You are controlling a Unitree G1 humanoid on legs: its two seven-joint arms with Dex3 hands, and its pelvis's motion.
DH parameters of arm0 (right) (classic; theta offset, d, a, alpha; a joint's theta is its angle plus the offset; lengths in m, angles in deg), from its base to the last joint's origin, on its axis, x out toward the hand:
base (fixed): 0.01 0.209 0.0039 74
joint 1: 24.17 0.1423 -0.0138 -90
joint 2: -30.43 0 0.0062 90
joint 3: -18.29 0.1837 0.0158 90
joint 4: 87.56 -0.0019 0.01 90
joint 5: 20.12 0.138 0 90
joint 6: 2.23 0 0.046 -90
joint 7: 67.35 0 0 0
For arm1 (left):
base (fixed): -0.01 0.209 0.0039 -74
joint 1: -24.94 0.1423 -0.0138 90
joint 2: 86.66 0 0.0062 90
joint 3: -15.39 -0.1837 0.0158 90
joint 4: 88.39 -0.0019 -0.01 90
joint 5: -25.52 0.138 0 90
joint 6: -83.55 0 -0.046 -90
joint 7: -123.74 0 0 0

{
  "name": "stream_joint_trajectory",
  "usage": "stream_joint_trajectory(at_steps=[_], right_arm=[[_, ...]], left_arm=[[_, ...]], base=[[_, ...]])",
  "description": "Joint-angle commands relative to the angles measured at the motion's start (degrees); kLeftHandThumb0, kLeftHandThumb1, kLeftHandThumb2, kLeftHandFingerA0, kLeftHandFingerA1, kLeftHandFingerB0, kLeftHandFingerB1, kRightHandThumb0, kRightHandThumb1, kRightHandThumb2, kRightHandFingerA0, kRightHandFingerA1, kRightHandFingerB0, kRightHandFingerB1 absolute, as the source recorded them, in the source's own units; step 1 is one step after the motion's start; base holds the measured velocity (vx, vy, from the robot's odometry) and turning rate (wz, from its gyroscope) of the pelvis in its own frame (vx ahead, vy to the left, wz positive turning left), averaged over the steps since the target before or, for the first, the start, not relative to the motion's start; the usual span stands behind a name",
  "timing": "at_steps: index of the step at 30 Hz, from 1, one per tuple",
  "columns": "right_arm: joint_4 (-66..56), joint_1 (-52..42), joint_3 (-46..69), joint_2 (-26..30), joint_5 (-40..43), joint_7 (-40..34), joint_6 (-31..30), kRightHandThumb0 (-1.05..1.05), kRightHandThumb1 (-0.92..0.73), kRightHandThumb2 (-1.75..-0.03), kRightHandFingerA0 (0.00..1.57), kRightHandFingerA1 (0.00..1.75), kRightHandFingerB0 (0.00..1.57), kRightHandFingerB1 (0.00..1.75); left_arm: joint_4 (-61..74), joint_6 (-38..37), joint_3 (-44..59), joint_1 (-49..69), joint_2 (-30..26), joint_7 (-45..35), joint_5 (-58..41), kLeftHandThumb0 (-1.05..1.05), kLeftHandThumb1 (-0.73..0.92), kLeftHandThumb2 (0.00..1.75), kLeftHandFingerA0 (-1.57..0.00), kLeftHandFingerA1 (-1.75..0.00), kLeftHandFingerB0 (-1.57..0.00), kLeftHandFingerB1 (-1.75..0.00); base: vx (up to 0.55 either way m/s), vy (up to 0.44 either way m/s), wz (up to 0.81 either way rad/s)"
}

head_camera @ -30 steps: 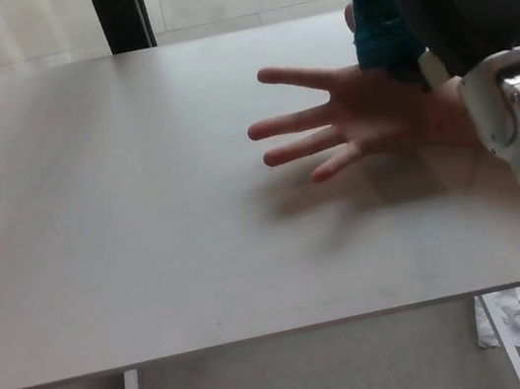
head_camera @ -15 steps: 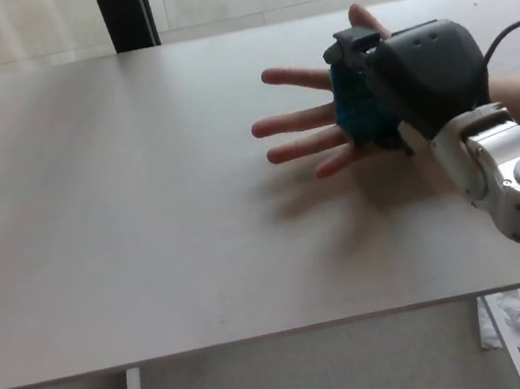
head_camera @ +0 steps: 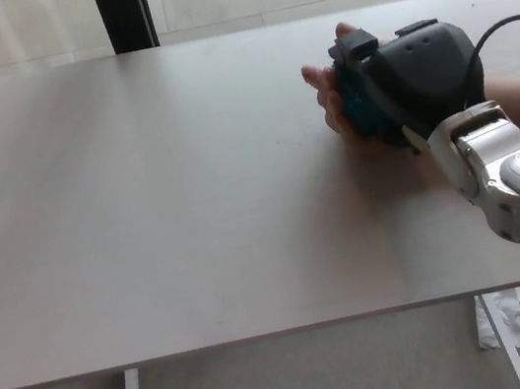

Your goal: The robot uses its right hand to pick up a cube kept in the middle of the desk infront of it and hands it to a person

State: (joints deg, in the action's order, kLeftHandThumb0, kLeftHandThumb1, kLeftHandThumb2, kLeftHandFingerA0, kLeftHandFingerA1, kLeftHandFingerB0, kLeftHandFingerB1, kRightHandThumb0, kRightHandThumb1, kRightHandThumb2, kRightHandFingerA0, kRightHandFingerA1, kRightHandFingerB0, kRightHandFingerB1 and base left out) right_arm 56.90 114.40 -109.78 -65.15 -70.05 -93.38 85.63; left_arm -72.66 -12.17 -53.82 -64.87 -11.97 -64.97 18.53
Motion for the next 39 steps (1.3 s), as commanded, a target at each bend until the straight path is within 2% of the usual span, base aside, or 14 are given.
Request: stream_joint_trajectory(at_steps=[1, 19, 20, 21, 22, 23, 24, 25, 31, 33, 34, 35, 36, 39], right_arm=[[-4.76, -0.09, -0.67, 2.22, -0.42, 17.99, -7.45, -0.75, -0.43, -0.84, 0.0, 0.21, 0.03, 0.2], [-43.27, -5.64, 13.17, 14.81, 10.34, 38.69, -7.93, -0.98, -0.58, -0.91, 0.0, 0.16, 0.0, 0.02], [-48.6, -7.69, 15.71, 17.14, 10.29, 38.63, -8.23, -1.01, -0.58, -0.92, 0.0, 0.13, 0.0, 0.01], [-52.37, -9.49, 18.2, 18.6, 11.29, 38.35, -7.97, -0.97, -0.55, -0.89, 0.0, 0.13, 0.0, 0.0], [-55.49, -11.28, 20.8, 20.09, 12.41, 38.17, -7.69, -1.0, -0.57, -0.92, 0.0, 0.13, 0.0, 0.04], [-60.26, -14.35, 25.26, 22.28, 13.7, 38.32, -7.87, -0.89, -0.5, -0.9, 0.0, 0.18, 0.0, 0.15], [-61.27, -15.06, 26.39, 22.54, 14.25, 38.28, -7.89, -0.89, -0.5, -0.9, 0.0, 0.18, 0.0, 0.15], [-65.33, -18.46, 31.42, 24.24, 16.06, 38.48, -6.97, -0.9, -0.5, -0.9, 0.0, 0.19, 0.0, 0.13], [-82.07, -35.24, 59.51, 27.23, 25.75, 43.74, -5.85, -0.81, -0.48, -0.85, 0.0, 0.22, 0.13, 0.17], [-84.57, -43.18, 75.43, 25.19, 32.19, 45.05, -2.82, -0.69, -0.43, -0.79, 0.05, 0.33, 0.1, 0.35], [-83.44, -46.03, 79.77, 25.13, 32.62, 43.59, 0.61, -0.37, -0.33, -0.93, 0.02, 0.52, 0.0, 0.48], [-82.01, -49.33, 85.15, 24.76, 32.97, 42.56, 2.74, -0.38, -0.33, -0.94, 0.0, 0.51, 0.0, 0.48], [-80.92, -50.51, 88.48, 24.23, 35.28, 42.11, 3.67, -0.71, -0.61, -0.59, 0.15, 0.37, 0.21, 0.31], [-77.94, -52.92, 92.6, 23.96, 37.72, 40.34, 5.4, -0.74, -0.62, -0.59, 0.16, 0.37, 0.22, 0.32]], left_arm=[[0.16, -1.21, -0.47, 0.19, -0.17, 0.67, 0.6, -0.58, 0.61, 0.58, -0.72, -0.68, -0.64, -0.47], [-0.21, -1.2, 0.12, 1.46, -0.27, 0.18, 0.06, -0.6, 0.6, 0.58, -0.68, -0.63, -0.6, -0.44], [-0.2, -1.04, 0.25, 1.43, -0.32, -0.04, -0.09, -0.6, 0.47, 0.88, -0.62, -0.69, -0.53, -0.57], [-0.2, -1.01, 0.33, 1.43, -0.35, -0.23, -0.19, -0.58, 0.61, 0.58, -0.65, -0.61, -0.58, -0.43], [-0.19, -1.25, 0.31, 1.52, -0.39, -0.4, -0.17, -0.6, 0.47, 0.88, -0.61, -0.69, -0.53, -0.57], [-0.18, -1.5, 0.37, 1.64, -0.48, -0.82, -0.24, -0.61, 0.47, 0.88, -0.63, -0.7, -0.53, -0.58], [-0.2, -1.46, 0.46, 1.66, -0.53, -0.95, -0.32, -0.61, 0.47, 0.88, -0.63, -0.7, -0.53, -0.58], [-0.1, -1.5, 0.46, 1.73, -0.69, -1.0, -0.32, -0.6, 0.61, 0.58, -0.68, -0.66, -0.6, -0.44], [-0.26, -0.61, 0.8, 1.28, -1.5, -0.49, -0.52, -0.61, 0.6, 0.58, -0.68, -0.61, -0.58, -0.43], [-0.22, -0.88, 0.34, 1.32, -1.72, 0.11, 0.06, -0.61, 0.61, 0.59, -0.68, -0.64, -0.58, -0.44], [0.0, -0.65, 0.31, 1.34, -1.84, 0.14, 0.04, -0.59, 0.62, 0.59, -0.67, -0.61, -0.58, -0.43], [0.03, -0.13, 0.25, 1.14, -1.91, 0.58, 0.11, -0.58, 0.62, 0.58, -0.68, -0.62, -0.59, -0.44], [0.17, -0.19, 0.22, 1.2, -1.93, 0.54, 0.11, -0.58, 0.62, 0.59, -0.68, -0.63, -0.6, -0.44], [0.1, 0.15, 0.66, 0.92, -2.18, 0.28, -0.33, -0.57, 0.61, 0.58, -0.68, -0.64, -0.6, -0.44]], base=[[0.0, 0.0, 0.0], [0.0, 0.0, 0.0], [0.0, 0.0, 0.0], [0.0, 0.0, 0.0], [0.0, 0.0, 0.0], [0.0, 0.0, 0.0], [0.0, 0.0, 0.0], [0.0, 0.0, 0.0], [0.0, 0.0, 0.0], [0.0, 0.0, 0.0], [0.0, 0.0, 0.0], [0.0, 0.0, 0.0], [0.0, 0.0, 0.0], [0.0, 0.0, 0.0]])
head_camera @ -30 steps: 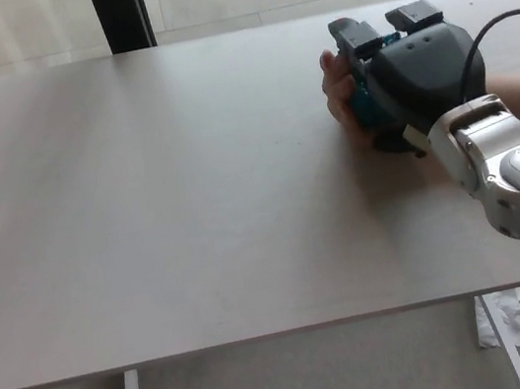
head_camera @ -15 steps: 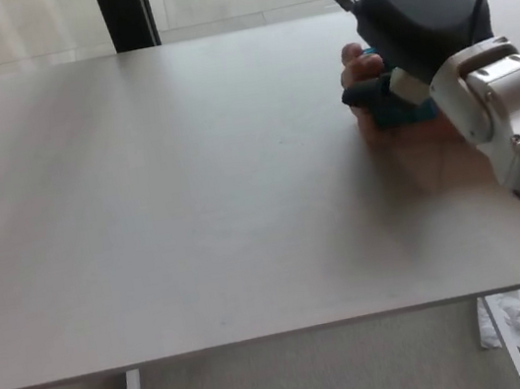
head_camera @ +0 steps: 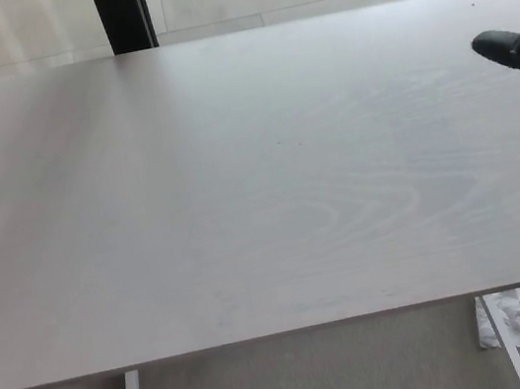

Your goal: The robot uses its right hand to pick up a cube kept in the middle of the desk infront of it and hands it to a person

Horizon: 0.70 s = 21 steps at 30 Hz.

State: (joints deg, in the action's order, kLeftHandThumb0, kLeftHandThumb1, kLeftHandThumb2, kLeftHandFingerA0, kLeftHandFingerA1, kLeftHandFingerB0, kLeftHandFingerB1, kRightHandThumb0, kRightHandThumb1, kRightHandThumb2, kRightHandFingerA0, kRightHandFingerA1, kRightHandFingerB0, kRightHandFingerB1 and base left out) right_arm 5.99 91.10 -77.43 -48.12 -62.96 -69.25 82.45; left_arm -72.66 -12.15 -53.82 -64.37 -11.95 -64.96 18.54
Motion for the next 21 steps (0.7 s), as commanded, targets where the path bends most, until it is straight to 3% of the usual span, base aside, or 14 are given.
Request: stream_joint_trajectory(at_steps=[1, 3, 6, 7, 11, 13, 14, 15, 16, 19, 20, 21], right_arm=[[-25.05, -31.1, 62.94, 6.86, 30.67, 14.63, 9.59, -0.75, -0.62, -0.59, 0.19, 0.38, 0.24, 0.33], [-14.97, -35.21, 72.07, 6.41, 36.64, 11.17, 13.89, -0.64, -0.54, -0.57, 0.29, 0.4, 0.34, 0.32], [-12.71, -36.27, 74.1, 5.83, 38.7, 9.92, 12.75, -0.62, -0.56, -0.57, 0.31, 0.41, 0.37, 0.33], [-5.98, -37.46, 77.06, 5.31, 38.26, 3.45, 14.41, -0.58, -0.54, -0.57, 0.42, 0.45, 0.46, 0.34], [2.89, -39.22, 77.63, 6.25, 37.43, -2.62, 17.23, -0.6, -0.6, -0.59, 0.42, 0.58, 0.47, 0.35], [7.19, -39.4, 77.45, 6.66, 37.3, -5.13, 17.9, -0.56, -0.61, -0.59, 0.42, 0.56, 0.47, 0.35], [10.94, -38.67, 76.16, 6.27, 35.89, -7.6, 13.49, -0.64, -0.53, -0.93, 0.31, 0.58, 0.41, 0.53], [11.3, -38.66, 76.06, 6.23, 35.78, -7.78, 13.09, -0.64, -0.53, -0.93, 0.31, 0.58, 0.41, 0.53], [18.14, -36.74, 74.55, 7.7, 36.27, -9.38, 12.67, -0.62, -0.65, -0.6, 0.38, 0.55, 0.47, 0.37], [25.06, -34.59, 73.6, 9.55, 37.14, -10.24, 13.05, -0.6, -0.64, -0.6, 0.4, 0.56, 0.47, 0.36], [32.1, -31.89, 72.88, 11.26, 38.53, -10.91, 13.31, -0.53, -0.64, -0.6, 0.47, 0.6, 0.43, 0.36], [36.7, -30.01, 72.6, 12.25, 39.61, -11.23, 13.45, -0.5, -0.64, -0.59, 0.67, 0.78, 0.41, 0.36]], left_arm=[[0.12, -0.28, 0.32, 0.51, -2.28, 0.21, 0.04, -0.58, 0.62, 0.59, -0.67, -0.65, -0.59, -0.44], [0.06, -0.04, 0.52, 0.42, -2.26, 0.41, -0.15, -0.57, 0.62, 0.58, -0.69, -0.64, -0.6, -0.44], [0.25, -0.59, 0.63, 1.06, -2.46, 0.05, -0.25, -0.59, 0.61, 0.58, -0.69, -0.65, -0.61, -0.44], [0.18, -0.54, 0.63, 1.01, -2.54, 0.28, -0.2, -0.59, 0.61, 0.58, -0.7, -0.66, -0.61, -0.44], [0.26, -0.36, 0.63, 0.75, -2.37, 0.41, -0.25, -0.59, 0.61, 0.58, -0.68, -0.63, -0.57, -0.43], [0.06, -0.25, 0.52, 0.55, -2.37, 0.55, -0.09, -0.59, 0.62, 0.58, -0.69, -0.62, -0.59, -0.43], [-0.31, -0.44, 0.69, 0.37, -2.34, 0.41, -0.18, -0.59, 0.61, 0.59, -0.69, -0.63, -0.59, -0.43], [-0.34, -0.45, 0.71, 0.36, -2.34, 0.39, -0.21, -0.59, 0.61, 0.59, -0.69, -0.63, -0.59, -0.43], [-0.15, -0.48, 0.72, 0.41, -2.44, 0.36, -0.24, -0.58, 0.61, 0.58, -0.68, -0.6, -0.59, -0.42], [-0.04, -0.42, 0.55, 0.42, -2.54, 0.45, -0.07, -0.58, 0.61, 0.59, -0.69, -0.62, -0.59, -0.42], [0.05, -0.58, 0.56, 0.5, -2.62, 0.04, -0.12, -0.58, 0.62, 0.59, -0.69, -0.62, -0.61, -0.44], [0.06, -0.6, 0.56, 0.52, -2.66, -0.13, -0.13, -0.59, 0.62, 0.58, -0.69, -0.61, -0.6, -0.43]], base=[[0.0, 0.0, 0.0], [0.0, 0.0, 0.0], [0.0, 0.0, 0.0], [0.0, 0.0, 0.0], [0.0, 0.0, 0.0], [0.0, 0.0, 0.0], [0.0, 0.0, 0.0], [0.0, 0.0, 0.0], [0.0, 0.0, 0.0], [0.0, 0.0, 0.0], [0.0, 0.0, 0.0], [0.0, 0.0, 0.0]])
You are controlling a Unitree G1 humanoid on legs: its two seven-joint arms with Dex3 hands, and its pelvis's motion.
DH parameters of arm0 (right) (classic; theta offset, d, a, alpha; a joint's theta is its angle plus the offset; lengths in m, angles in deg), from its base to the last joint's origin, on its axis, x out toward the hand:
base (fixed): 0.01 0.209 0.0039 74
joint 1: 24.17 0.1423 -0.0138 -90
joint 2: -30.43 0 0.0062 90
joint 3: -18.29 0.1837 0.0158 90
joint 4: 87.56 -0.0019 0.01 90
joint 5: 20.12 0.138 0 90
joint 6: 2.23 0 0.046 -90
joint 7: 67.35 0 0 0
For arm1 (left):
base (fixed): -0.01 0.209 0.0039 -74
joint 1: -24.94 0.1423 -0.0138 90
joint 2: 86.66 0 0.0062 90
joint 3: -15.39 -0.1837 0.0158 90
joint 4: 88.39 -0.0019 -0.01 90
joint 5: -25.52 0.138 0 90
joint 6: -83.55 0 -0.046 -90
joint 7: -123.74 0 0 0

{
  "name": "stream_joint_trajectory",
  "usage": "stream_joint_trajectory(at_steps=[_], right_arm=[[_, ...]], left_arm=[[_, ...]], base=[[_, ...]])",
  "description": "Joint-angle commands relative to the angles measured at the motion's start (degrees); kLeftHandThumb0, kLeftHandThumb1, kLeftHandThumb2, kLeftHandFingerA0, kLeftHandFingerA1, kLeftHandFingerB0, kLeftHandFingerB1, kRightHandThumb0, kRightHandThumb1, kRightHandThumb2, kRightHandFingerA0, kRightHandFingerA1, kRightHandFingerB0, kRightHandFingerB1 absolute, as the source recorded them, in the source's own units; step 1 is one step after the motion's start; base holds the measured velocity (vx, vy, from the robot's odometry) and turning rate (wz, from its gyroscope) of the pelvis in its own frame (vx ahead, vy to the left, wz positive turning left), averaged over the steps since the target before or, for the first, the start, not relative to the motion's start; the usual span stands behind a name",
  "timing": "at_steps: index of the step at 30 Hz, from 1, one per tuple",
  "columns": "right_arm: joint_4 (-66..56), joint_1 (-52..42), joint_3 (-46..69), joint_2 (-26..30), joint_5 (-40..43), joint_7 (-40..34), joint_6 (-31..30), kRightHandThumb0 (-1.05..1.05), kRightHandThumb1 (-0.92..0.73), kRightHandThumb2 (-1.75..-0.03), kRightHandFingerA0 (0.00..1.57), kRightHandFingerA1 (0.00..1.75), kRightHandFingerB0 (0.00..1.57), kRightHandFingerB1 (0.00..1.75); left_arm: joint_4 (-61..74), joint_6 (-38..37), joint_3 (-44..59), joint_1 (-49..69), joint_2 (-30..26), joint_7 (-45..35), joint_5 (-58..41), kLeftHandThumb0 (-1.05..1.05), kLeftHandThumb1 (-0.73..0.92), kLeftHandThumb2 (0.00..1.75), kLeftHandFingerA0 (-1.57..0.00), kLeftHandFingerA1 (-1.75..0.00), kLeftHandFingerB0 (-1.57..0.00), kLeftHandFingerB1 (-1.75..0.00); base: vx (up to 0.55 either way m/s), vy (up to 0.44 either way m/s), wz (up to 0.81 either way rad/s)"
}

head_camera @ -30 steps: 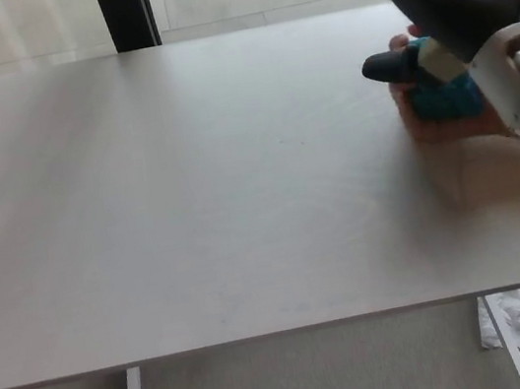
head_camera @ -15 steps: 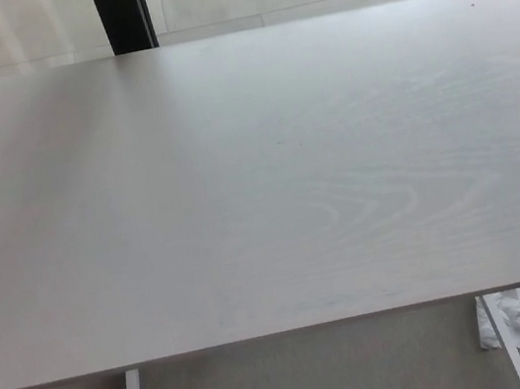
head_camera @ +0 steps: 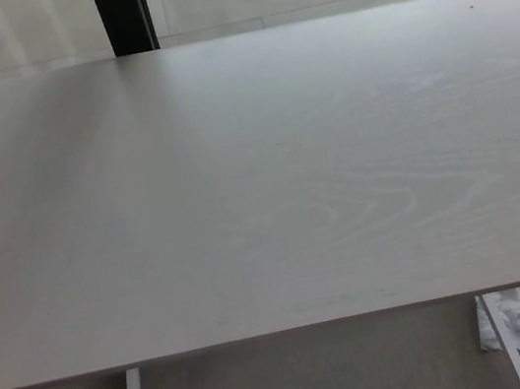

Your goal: The robot uses its right hand to pick up a cube kept in the middle of the desk infront of it and hands it to a person

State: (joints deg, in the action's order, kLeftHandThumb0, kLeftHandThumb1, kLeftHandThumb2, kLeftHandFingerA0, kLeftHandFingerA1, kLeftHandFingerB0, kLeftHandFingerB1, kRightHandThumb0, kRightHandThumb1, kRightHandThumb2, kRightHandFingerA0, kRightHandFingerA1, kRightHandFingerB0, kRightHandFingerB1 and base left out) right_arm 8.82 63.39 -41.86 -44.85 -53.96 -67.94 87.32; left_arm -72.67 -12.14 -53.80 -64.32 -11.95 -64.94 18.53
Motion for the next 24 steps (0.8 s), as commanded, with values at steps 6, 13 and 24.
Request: stream_joint_trajectory(at_steps=[6, 13, 24], right_arm=[[46.25, 3.12, 40.08, 7.48, 35.98, -13.78, 5.57, -0.53, -0.51, -0.89, 0.69, 1.02, 0.24, 0.49], [50.23, 3.08, 39.21, 3.83, 34.75, -14.2, 7.96, -0.43, -0.67, -0.6, 0.36, 0.57, 0.34, 0.41], [57.84, 1.26, 31.4, 1.1, 27.82, -22.41, 17.36, -0.48, -0.66, -0.64, 0.71, 1.53, 0.54, 0.75]], left_arm=[[-0.29, -0.4, 0.2, -0.04, -2.22, 0.8, 0.33, -0.56, 0.61, 0.59, -0.71, -0.62, -0.61, -0.43], [-0.05, 0.05, 0.91, -0.42, -2.07, 0.74, -0.45, -0.57, 0.61, 0.59, -0.71, -0.65, -0.59, -0.43], [0.08, -0.42, 1.01, -0.52, -1.97, 0.33, -0.47, -0.56, 0.64, 0.59, -0.67, -0.63, -0.56, -0.43]], base=[[0.0, 0.0, 0.0], [0.0, 0.0, 0.0], [0.0, 0.0, 0.0]])
